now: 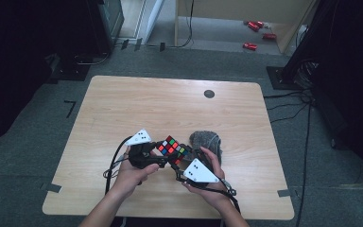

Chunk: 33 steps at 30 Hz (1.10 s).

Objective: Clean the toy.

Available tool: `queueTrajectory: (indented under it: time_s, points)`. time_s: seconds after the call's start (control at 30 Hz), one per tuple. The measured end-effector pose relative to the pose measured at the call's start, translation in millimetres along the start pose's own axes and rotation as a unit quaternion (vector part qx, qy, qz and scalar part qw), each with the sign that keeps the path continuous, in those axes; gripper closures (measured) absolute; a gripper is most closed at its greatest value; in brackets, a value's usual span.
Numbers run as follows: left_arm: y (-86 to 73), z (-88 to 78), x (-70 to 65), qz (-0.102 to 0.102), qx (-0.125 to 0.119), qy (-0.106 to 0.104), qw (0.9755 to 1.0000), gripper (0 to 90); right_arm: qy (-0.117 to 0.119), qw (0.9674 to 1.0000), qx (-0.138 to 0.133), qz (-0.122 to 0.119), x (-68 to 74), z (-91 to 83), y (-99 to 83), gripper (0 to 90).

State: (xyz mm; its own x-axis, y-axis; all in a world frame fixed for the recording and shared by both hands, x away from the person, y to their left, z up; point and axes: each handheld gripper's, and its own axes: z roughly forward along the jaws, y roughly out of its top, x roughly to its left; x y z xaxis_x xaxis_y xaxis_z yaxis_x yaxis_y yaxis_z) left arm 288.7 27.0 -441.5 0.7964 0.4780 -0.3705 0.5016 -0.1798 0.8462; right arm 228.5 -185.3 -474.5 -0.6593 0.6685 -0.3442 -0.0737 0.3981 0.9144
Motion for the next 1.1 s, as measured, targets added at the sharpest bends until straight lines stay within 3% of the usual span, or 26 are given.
queueTrajectory:
  time_s: [0.17,0.37,0.53,0.7,0.8,0.9,1.1]
  points:
    - [2.7,-5.7,1.4,0.006,-0.018,-0.005,0.9998,31.7,-0.001,1.0,0.008,0.002,-2.6,-1.0,-0.8,34.6]
    - [7.9,-19.4,5.1,0.019,-0.059,-0.003,0.9981,27.5,-0.012,0.9993,0.033,0.012,-8.5,-0.2,-6.8,34.7]
    - [4.2,-23.5,10.6,0.063,-0.065,0.025,0.9956,25.5,-0.016,0.9985,0.038,0.035,-14.2,-1.9,-8.5,34.7]
    - [-2.1,-25.3,15.0,0.088,-0.072,0.03,0.993,25.9,-0.007,0.997,0.02,0.074,-26.8,-9.6,-5.2,34.7]
    - [-5.7,-22.8,14.0,0.117,-0.066,0.036,0.9902,24.7,-0.001,0.9949,0.017,0.099,-34.4,-14.6,-2.1,34.7]
    - [-10.6,-17.1,10.4,0.153,-0.052,0.045,0.9858,23.4,0.013,0.9924,0.013,0.122,-40.1,-18.4,1.0,34.7]
    - [-19.5,-7.3,3.6,0.217,-0.045,0.053,0.9736,23.3,0.034,0.988,0.014,0.15,-41.9,-20.3,7.0,34.7]
